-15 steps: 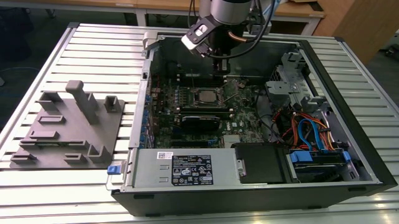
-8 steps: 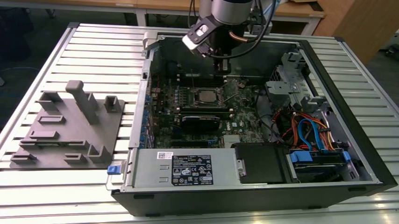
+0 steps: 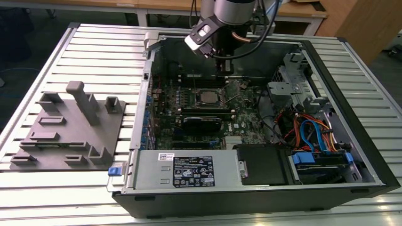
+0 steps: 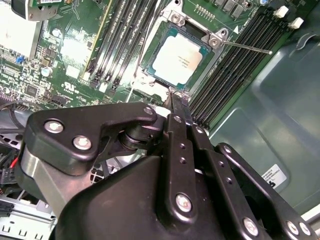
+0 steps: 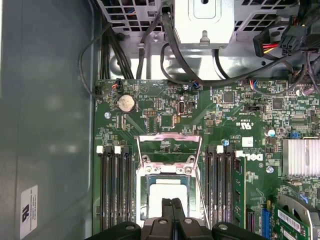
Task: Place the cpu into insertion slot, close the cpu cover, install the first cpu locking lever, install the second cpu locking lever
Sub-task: 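Close the cpu cover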
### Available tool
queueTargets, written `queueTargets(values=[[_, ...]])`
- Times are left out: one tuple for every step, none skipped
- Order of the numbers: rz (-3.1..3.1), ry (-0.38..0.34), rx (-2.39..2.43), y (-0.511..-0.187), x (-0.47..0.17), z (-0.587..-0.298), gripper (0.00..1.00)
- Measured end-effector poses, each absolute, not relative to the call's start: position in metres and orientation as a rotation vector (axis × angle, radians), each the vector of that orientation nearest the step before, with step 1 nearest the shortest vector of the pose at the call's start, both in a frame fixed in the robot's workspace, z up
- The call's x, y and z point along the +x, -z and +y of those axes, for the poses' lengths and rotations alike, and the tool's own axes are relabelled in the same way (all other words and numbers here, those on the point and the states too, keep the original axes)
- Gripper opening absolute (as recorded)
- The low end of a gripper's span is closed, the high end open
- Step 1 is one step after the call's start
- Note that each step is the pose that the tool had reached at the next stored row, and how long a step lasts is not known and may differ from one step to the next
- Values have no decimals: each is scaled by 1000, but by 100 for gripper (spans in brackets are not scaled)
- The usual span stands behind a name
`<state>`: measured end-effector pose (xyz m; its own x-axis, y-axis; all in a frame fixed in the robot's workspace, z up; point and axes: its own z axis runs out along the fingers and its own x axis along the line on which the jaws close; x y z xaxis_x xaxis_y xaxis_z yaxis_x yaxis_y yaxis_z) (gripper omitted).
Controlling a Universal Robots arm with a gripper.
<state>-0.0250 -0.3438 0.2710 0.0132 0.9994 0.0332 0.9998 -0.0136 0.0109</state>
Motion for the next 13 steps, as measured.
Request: queueTargets(values=[[-2195,49,-2225,-271,-25,-344,10],[-2195,49,-2225,-271,-24,-344,10],[-2195,49,-2225,-271,-24,-344,10],[-2195,49,-2225,-271,-24,-344,10],[-2195,49,-2225,-271,-24,-344,10],[-2195,49,-2225,-271,-23,-344,10],[-2195,49,-2225,-271,-23,-344,10],[-2195,49,-2225,-271,-23,-344,10],[-2195,49,-2225,-271,-22,-344,10],[-2195,49,-2225,-271,-22,-344,10],[-2195,49,-2225,-271,-22,-344,10],[-2195,49,-2225,-271,-21,-344,10],[-2195,49,-2225,-271,-21,-344,10]])
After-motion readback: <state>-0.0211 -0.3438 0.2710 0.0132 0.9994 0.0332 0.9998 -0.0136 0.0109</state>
